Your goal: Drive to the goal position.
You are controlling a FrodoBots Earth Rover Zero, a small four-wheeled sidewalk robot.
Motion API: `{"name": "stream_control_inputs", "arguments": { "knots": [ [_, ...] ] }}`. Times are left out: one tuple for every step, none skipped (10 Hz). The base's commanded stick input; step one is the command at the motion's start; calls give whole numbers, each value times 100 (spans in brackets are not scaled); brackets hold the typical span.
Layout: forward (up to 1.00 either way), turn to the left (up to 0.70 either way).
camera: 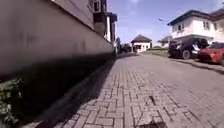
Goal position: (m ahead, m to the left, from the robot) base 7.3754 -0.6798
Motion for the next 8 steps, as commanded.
{"name": "stream_control_inputs", "arguments": {
  "knots": [
    [70,0],
    [70,0],
    [70,0],
    [70,0],
    [70,0],
    [70,0],
    [70,0],
    [70,0]
  ]
}}
